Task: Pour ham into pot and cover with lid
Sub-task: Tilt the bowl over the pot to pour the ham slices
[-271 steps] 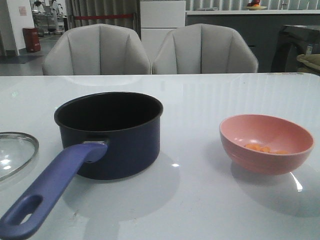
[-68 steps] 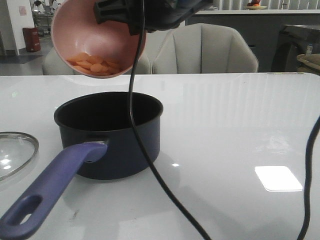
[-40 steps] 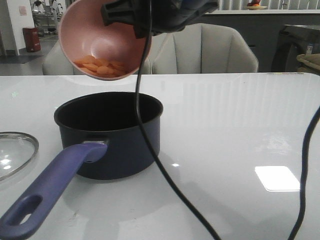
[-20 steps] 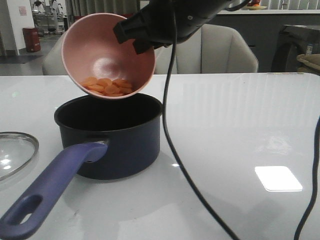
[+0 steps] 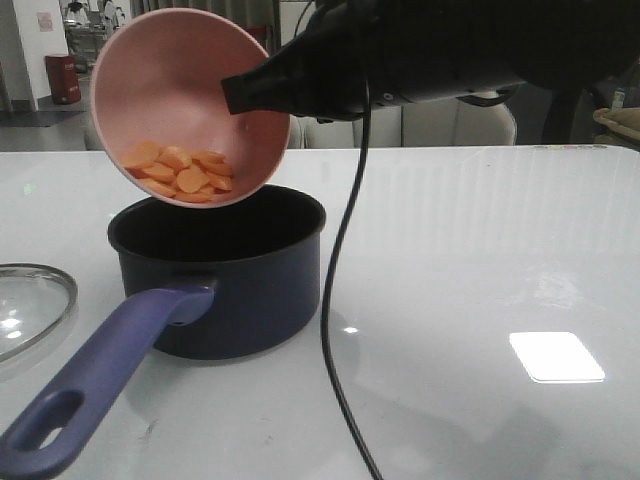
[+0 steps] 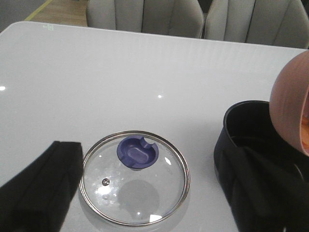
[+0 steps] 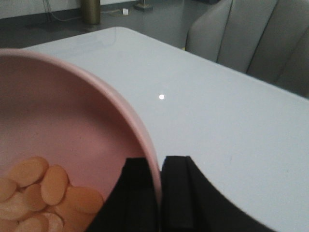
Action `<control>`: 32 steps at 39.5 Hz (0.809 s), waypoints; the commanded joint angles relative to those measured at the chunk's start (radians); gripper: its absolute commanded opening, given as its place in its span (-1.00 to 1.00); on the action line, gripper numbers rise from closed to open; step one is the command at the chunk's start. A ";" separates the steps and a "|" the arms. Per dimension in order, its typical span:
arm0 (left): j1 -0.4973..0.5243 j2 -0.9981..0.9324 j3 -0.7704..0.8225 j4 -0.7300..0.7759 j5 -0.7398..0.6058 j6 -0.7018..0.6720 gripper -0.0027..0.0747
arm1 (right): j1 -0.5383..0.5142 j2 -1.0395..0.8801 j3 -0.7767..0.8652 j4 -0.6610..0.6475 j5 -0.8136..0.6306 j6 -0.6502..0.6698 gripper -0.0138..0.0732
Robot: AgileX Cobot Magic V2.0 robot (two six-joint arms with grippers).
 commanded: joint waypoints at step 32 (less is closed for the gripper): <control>-0.005 0.005 -0.027 -0.010 -0.079 0.000 0.67 | 0.018 -0.036 0.024 0.028 -0.405 -0.830 -0.37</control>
